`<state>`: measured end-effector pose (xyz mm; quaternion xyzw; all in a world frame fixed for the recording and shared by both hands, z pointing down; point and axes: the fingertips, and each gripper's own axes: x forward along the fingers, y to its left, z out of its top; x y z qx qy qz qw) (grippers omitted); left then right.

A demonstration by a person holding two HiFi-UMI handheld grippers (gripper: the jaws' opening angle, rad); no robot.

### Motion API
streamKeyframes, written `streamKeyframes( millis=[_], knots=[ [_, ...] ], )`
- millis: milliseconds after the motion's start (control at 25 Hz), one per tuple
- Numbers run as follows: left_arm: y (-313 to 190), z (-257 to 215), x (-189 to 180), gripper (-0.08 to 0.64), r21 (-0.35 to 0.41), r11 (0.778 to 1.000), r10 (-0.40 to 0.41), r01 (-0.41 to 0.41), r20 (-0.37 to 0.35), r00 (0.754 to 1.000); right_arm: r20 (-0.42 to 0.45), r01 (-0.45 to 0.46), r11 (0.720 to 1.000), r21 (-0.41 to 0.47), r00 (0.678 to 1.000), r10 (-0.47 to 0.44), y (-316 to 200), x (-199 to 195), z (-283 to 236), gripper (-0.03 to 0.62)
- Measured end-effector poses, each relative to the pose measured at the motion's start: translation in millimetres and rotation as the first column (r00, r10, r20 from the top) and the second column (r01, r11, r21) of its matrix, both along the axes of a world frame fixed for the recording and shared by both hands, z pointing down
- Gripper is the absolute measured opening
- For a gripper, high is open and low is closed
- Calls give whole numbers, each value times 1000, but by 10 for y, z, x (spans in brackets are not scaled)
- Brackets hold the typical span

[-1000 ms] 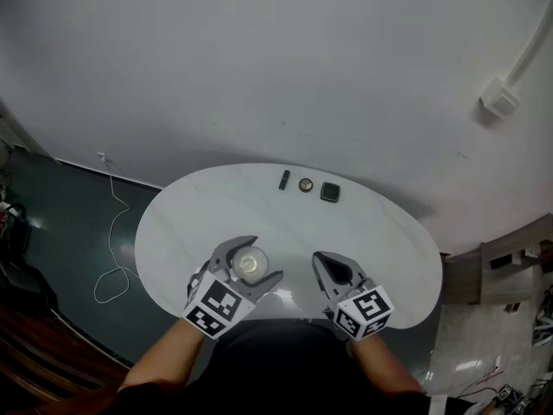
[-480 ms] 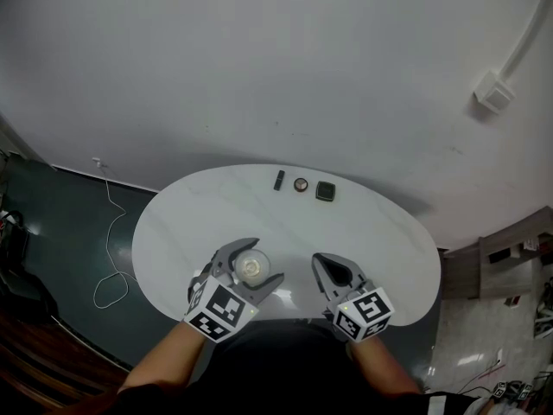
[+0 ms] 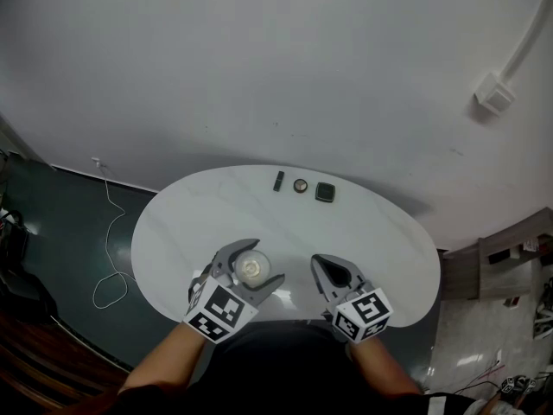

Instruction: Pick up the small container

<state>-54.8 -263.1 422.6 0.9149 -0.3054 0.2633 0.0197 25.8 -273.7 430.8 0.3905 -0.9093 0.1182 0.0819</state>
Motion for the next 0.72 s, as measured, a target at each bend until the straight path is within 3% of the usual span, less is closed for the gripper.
streamKeyframes(
  millis=[720],
  knots=[
    [-8,1,9,345,6,1000,6,-6,17,1000,-22,24,1000,-7,999,-24,11,-44,18,-5]
  ],
)
